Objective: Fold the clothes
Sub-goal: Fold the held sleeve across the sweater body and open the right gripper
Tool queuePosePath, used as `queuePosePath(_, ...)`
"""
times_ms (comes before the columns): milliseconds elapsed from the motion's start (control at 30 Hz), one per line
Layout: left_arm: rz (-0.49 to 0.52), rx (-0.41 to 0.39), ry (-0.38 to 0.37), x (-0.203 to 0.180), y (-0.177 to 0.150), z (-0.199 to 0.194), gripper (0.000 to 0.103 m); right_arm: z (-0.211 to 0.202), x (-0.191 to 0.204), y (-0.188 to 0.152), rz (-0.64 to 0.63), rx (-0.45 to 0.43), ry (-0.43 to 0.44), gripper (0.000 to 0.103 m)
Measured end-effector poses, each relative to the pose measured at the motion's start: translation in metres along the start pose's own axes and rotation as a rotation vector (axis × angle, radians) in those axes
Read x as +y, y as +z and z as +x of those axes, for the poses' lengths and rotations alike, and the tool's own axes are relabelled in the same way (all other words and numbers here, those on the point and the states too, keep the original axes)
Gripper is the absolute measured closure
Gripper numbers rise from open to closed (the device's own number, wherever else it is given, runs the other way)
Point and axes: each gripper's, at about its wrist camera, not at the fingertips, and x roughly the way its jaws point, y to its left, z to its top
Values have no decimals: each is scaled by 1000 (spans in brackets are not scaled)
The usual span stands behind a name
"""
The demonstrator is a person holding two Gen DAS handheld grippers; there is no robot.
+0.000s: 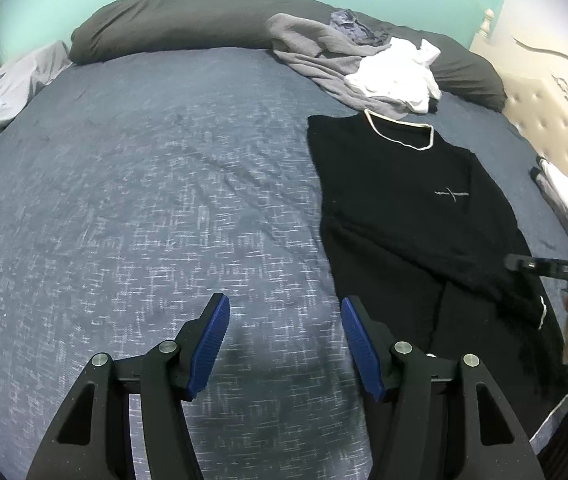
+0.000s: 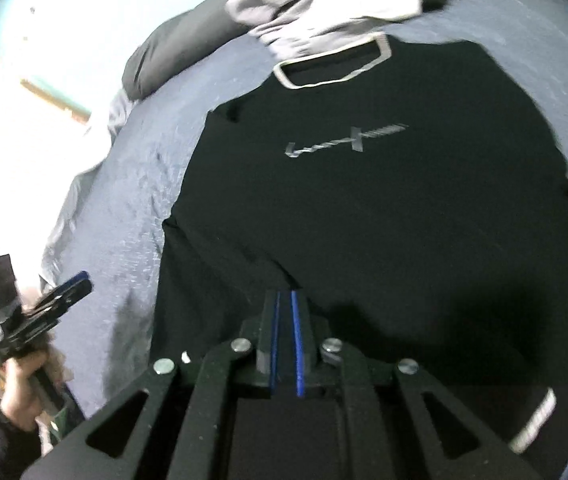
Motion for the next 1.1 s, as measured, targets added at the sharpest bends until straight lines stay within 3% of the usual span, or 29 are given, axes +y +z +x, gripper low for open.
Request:
queuePosePath(167, 5, 8, 5, 6, 0, 5, 40, 34, 11, 12, -13, 41, -19, 96)
queuePosePath(267, 7, 12, 0, 6, 0, 8, 40, 46, 12, 2, -70, 120, -76, 96)
queuePosePath(367, 9, 16, -10, 3, -1, 12, 40, 41, -6, -12, -50, 168, -105, 96)
queuePosePath(500, 8, 15, -26, -3, -2, 13, 40, 19, -13, -13, -27, 123, -79, 96)
queuePosePath(633, 7, 14, -40, -8, -1, 14, 40, 18, 7, 9, -42, 59, -35, 96)
queuePosePath(867, 20, 5, -36, -10, 1, 5, 39, 70, 13, 18, -10, 138, -66, 97)
queuePosePath(1033, 23, 9, -34, -6, 0, 8, 37, 50, -5, -6, -60, 153, -111, 101)
queuePosePath(1100, 17, 12, -35, -5, -1, 10, 37, 37, -21, -11, -18, 156, -101, 101)
